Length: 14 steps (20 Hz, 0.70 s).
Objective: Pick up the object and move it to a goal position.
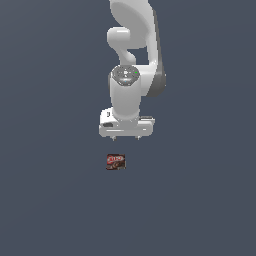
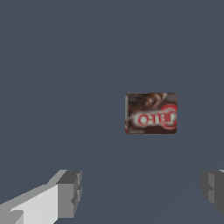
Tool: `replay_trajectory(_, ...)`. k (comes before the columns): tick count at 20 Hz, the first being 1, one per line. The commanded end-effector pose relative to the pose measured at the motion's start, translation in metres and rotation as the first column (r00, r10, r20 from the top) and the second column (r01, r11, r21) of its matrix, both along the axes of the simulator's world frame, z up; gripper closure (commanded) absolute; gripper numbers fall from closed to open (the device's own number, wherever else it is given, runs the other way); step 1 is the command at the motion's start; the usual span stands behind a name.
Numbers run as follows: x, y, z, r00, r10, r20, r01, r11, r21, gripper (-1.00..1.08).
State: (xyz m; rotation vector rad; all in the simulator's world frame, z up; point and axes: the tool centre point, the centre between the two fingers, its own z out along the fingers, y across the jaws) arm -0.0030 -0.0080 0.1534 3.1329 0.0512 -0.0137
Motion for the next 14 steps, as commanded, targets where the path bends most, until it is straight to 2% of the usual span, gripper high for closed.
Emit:
replay_trajectory(1, 0.0, 0.0, 0.0, 1.0, 0.0, 0.0, 0.0, 1.0, 0.0, -0.92)
replay_trajectory(10, 0.013, -0.005, 0.021, 0.998, 0.03, 0.047, -0.028, 0.999, -0.03, -0.92)
replay_trajectory(14, 0.014, -0.005, 0.021, 0.998, 0.027, 0.048, -0.025, 0.999, -0.031, -0.92)
